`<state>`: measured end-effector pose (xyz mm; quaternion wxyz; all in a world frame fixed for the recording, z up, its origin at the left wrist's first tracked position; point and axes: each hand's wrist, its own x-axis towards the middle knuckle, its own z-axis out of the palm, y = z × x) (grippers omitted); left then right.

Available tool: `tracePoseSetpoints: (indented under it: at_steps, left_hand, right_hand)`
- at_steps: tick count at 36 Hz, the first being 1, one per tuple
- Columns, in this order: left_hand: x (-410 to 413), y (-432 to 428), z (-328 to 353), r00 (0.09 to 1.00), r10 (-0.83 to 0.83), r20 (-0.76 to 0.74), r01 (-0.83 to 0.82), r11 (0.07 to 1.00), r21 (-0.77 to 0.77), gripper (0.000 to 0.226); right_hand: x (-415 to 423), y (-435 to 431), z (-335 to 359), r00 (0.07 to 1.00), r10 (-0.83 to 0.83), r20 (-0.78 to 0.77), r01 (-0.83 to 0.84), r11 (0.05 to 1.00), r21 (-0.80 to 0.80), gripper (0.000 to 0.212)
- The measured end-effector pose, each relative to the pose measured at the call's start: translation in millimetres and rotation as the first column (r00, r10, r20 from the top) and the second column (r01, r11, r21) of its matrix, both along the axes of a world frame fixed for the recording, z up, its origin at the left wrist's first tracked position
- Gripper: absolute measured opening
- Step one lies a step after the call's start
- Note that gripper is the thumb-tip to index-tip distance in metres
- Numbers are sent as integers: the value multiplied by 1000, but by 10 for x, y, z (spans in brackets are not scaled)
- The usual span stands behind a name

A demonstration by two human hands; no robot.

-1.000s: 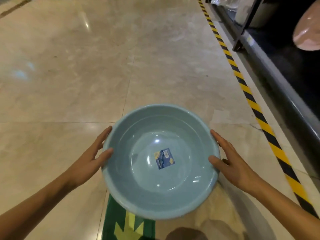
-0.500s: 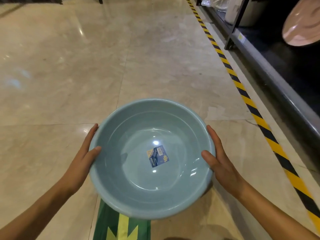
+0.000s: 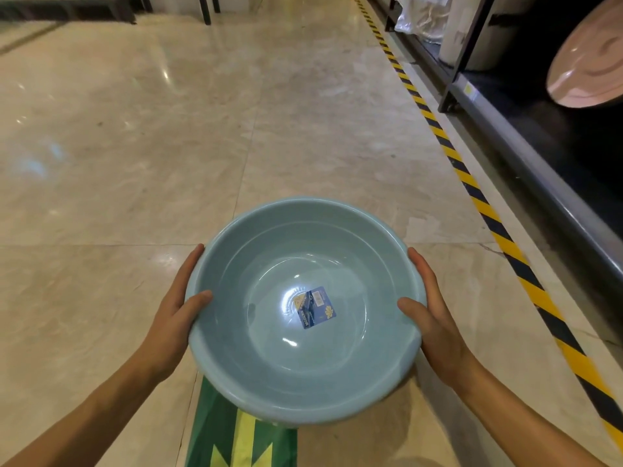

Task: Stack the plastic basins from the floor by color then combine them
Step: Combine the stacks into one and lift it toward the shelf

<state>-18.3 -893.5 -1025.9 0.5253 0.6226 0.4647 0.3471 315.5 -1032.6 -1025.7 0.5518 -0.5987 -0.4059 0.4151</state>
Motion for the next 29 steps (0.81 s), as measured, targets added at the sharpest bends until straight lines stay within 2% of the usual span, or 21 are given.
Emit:
tracePoseSetpoints:
  at_steps: [8,15,22,29]
  left_hand:
    - [58,118,221,999,-10,31,10,1000,-19,69]
    - [258,459,732,992,-58,108,64,997,-52,69]
    - [637,842,1343,980,-113,166,122,992,-43,63]
    - [1289,1041,1911,967,-198,159,202,979,-9,58]
  right_hand:
    - [65,64,133,999,-34,-20,34,999,10,70]
    - [252,221,558,995,-90,-35,91,996,18,65]
    - [487,380,1121,984,-161,-73,164,986,41,61]
    - [908,320,1607,958,-270,-95,278,958,77,63]
